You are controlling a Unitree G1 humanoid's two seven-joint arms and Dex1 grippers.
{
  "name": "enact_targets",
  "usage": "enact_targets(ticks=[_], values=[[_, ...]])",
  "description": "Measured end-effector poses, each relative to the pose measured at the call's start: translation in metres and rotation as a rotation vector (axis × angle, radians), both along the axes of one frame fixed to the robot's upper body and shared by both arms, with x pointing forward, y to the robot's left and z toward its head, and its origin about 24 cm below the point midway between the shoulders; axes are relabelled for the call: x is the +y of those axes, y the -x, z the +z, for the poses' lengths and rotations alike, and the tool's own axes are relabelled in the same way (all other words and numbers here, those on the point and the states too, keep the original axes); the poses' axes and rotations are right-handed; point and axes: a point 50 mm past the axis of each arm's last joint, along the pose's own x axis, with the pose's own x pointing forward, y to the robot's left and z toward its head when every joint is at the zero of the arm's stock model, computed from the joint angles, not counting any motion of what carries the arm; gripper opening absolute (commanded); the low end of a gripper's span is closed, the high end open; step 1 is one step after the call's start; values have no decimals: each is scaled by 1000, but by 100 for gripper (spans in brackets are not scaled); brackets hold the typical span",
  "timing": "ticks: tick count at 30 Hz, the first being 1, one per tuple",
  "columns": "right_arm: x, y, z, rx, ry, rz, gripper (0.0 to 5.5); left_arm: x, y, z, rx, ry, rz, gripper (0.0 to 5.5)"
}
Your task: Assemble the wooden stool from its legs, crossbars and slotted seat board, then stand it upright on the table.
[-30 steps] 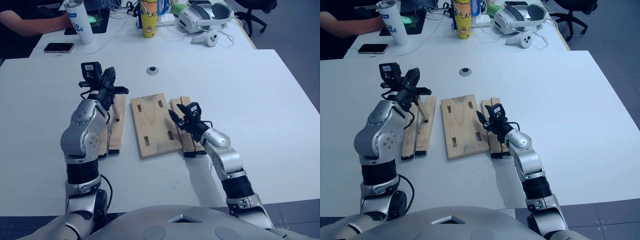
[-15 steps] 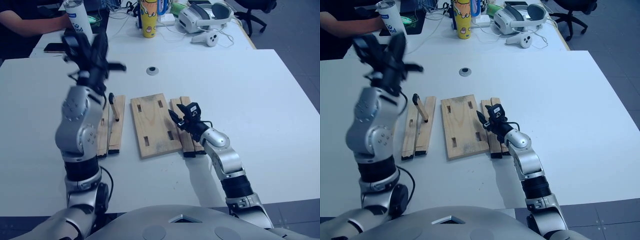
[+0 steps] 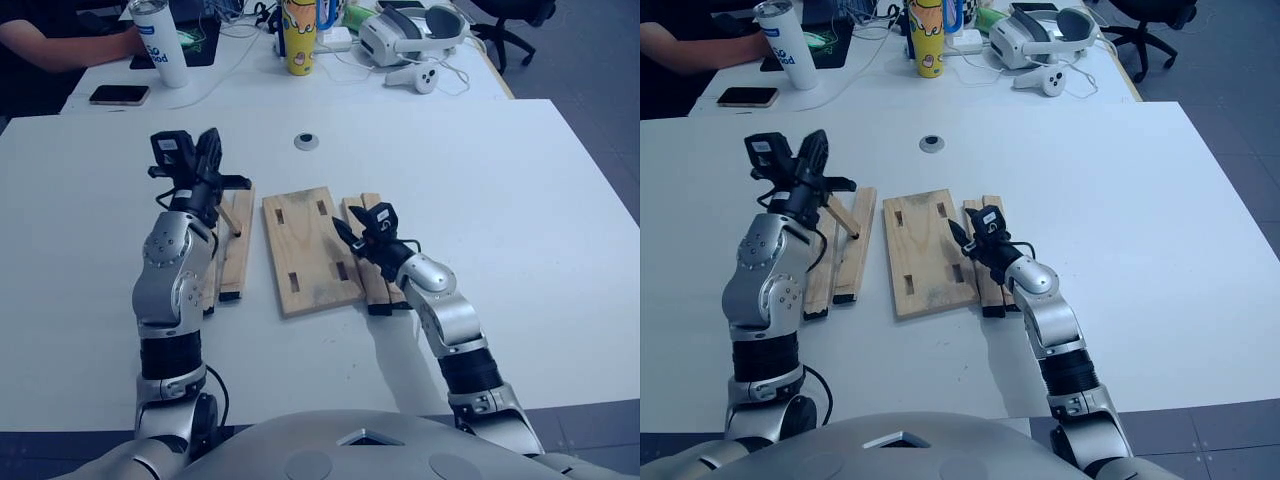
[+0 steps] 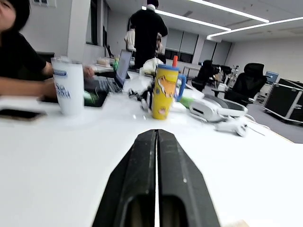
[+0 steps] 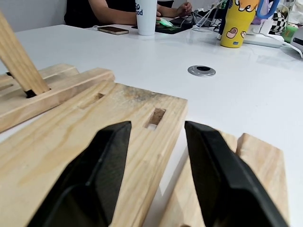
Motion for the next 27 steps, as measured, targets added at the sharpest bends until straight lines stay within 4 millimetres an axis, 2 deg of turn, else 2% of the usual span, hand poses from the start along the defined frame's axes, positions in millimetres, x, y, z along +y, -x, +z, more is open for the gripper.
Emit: enact_targets(ticks=[2, 4, 10, 17, 24, 27], values=[[-1, 1, -5, 15, 9, 2, 209, 5, 7, 13, -98, -46, 23, 93], [-4, 5, -11, 33, 20, -4, 209, 9, 20, 16, -137, -82, 25, 129], [-12, 6, -13, 37, 28, -30, 209, 14, 59, -13, -11, -138, -32, 220], [-11, 10, -18, 54, 28, -30, 209, 5, 61, -31, 68, -124, -116, 313], [-9, 9, -16, 45, 28, -16, 209, 4, 55, -61, 217, -62, -130, 316], [-9, 7, -14, 39, 32, -4, 209, 3, 53, -63, 224, -54, -118, 278]])
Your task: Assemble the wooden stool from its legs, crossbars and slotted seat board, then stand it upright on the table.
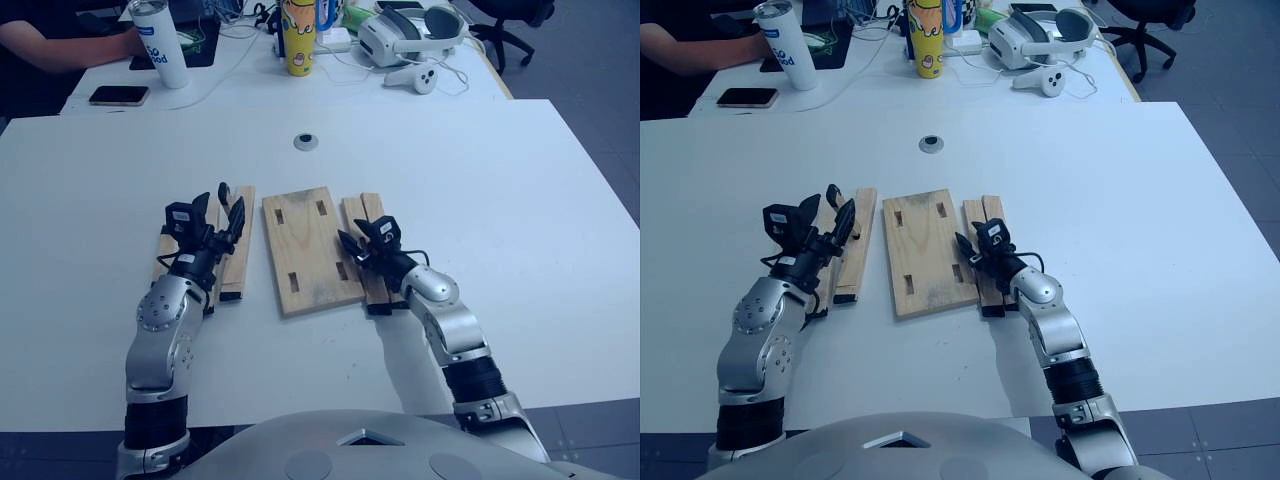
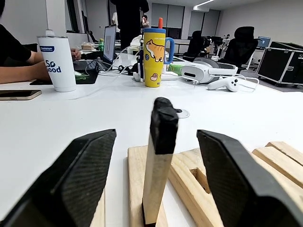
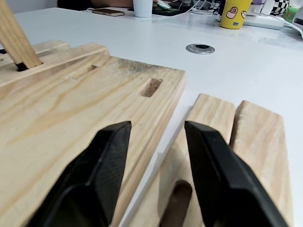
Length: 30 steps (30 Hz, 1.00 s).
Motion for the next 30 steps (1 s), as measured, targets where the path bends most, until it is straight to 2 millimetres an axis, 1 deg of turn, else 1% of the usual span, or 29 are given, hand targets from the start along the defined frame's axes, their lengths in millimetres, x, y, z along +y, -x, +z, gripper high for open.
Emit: enact_targets(ticks=[3, 9, 16, 17, 22, 24, 26, 27, 29, 30], values=[[0, 0, 0, 1, 7, 6, 209, 0, -1, -1, 9, -9, 16, 230], [1, 0, -2, 9, 8, 11, 209, 0, -3, -1, 21, -39, 29, 156], [3, 0, -3, 13, 1, 5, 209, -4, -10, 4, 27, -59, 29, 52], [3, 0, -3, 14, 1, 5, 209, -4, -11, 4, 27, -58, 33, 43], [2, 0, -4, 12, 9, -9, 209, -1, -14, 9, 9, -36, 55, 42], [-2, -2, -3, 9, 5, -39, 209, 3, -21, 23, -45, -5, 67, 42], [-7, -6, 2, 0, -47, -71, 237, 5, -31, 44, -119, 32, 58, 42], [-11, -9, 9, -16, -98, -91, 252, 4, -37, 60, -175, 60, 41, 42], [-18, -14, 24, -26, -236, -93, 285, 4, -46, 85, -246, 110, 6, 42], [-23, -18, 32, -20, -315, -85, 291, 3, -50, 95, -272, 133, -18, 42]])
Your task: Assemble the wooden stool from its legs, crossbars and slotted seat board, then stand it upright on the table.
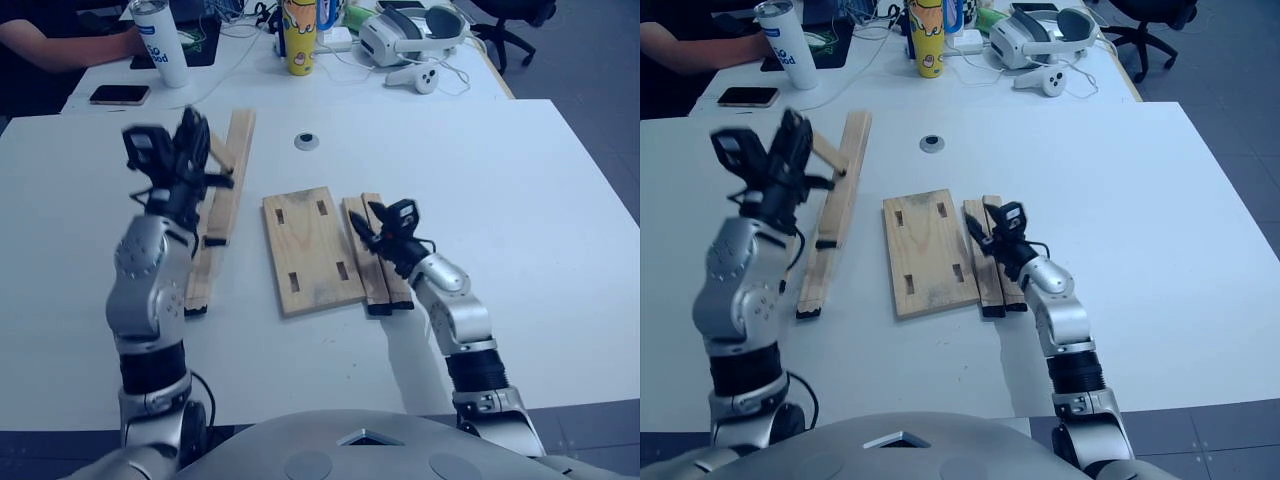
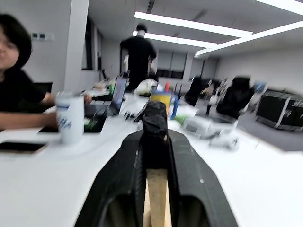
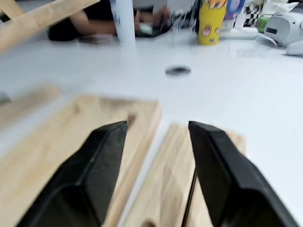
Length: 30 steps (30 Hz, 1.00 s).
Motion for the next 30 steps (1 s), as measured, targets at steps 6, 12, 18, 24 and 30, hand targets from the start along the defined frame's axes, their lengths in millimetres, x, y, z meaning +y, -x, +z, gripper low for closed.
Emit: enact_targets(ticks=[6, 12, 18, 24, 30], values=[[-39, -16, 53, -29, -337, 137, 397, -7, -23, 10, 83, 157, -313, 42], [-37, -11, 67, 102, -549, 421, 486, -21, -31, 2, 208, 289, -704, 42], [-33, -9, 50, 227, -670, 478, 540, -24, -34, 9, 206, 420, -857, 42], [-34, -6, 55, 220, -761, 537, 540, -24, -28, 5, 266, 540, -971, 42], [-31, 1, 64, 204, -808, 644, 499, -27, -26, -5, 362, 610, -1043, 42]])
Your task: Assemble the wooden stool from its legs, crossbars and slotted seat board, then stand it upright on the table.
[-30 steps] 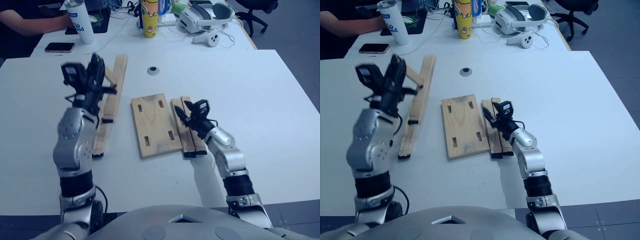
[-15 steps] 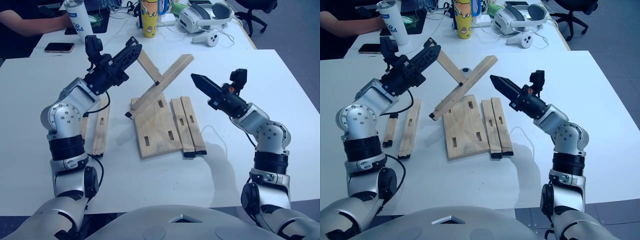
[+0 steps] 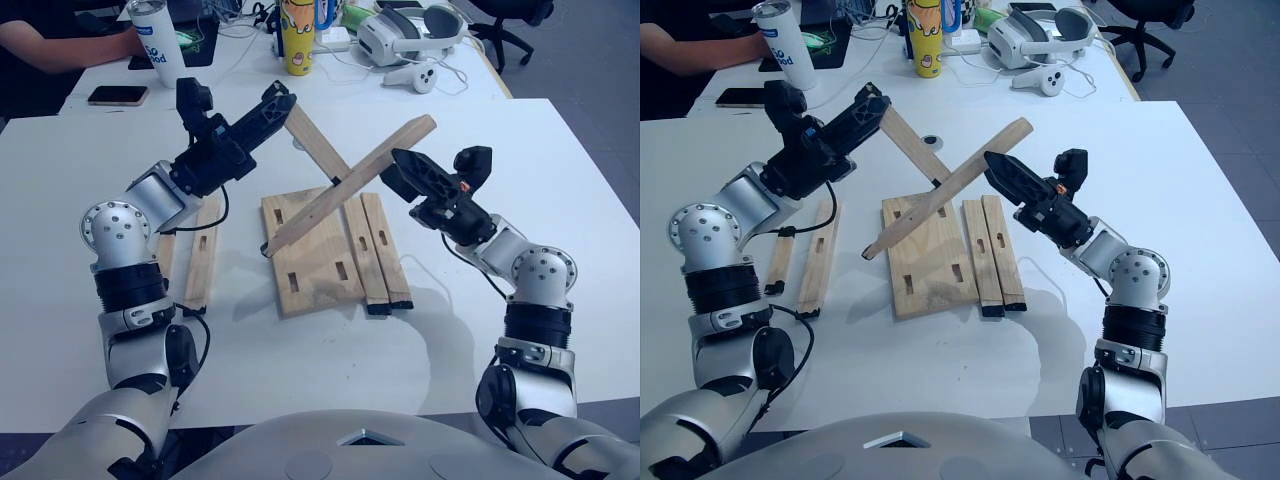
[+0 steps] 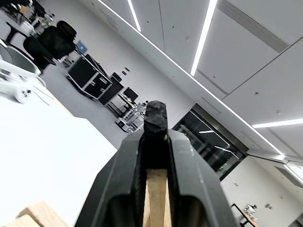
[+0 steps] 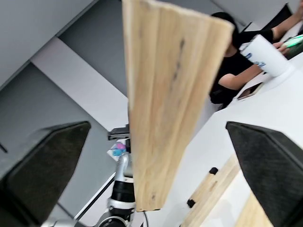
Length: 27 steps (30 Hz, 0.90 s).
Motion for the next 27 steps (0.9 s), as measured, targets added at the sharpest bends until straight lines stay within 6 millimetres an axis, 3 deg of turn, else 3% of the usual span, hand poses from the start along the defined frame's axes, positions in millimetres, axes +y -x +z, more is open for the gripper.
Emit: enact_targets(ticks=[5, 18, 21, 22, 27], values=[[0, 6, 7, -45, 20, 49, 415, 0, 1, -3, 26, 12, -35, 42], [4, 11, 2, -52, 82, 81, 213, -3, 4, -3, 24, 15, -77, 42], [3, 11, 2, -58, 75, 88, 206, -4, 4, -1, 1, 15, -84, 42], [3, 11, 2, -59, 74, 89, 206, -4, 4, -1, -6, 11, -85, 79], [2, 11, 2, -55, 79, 91, 206, -1, 5, -4, -10, -22, -59, 144]])
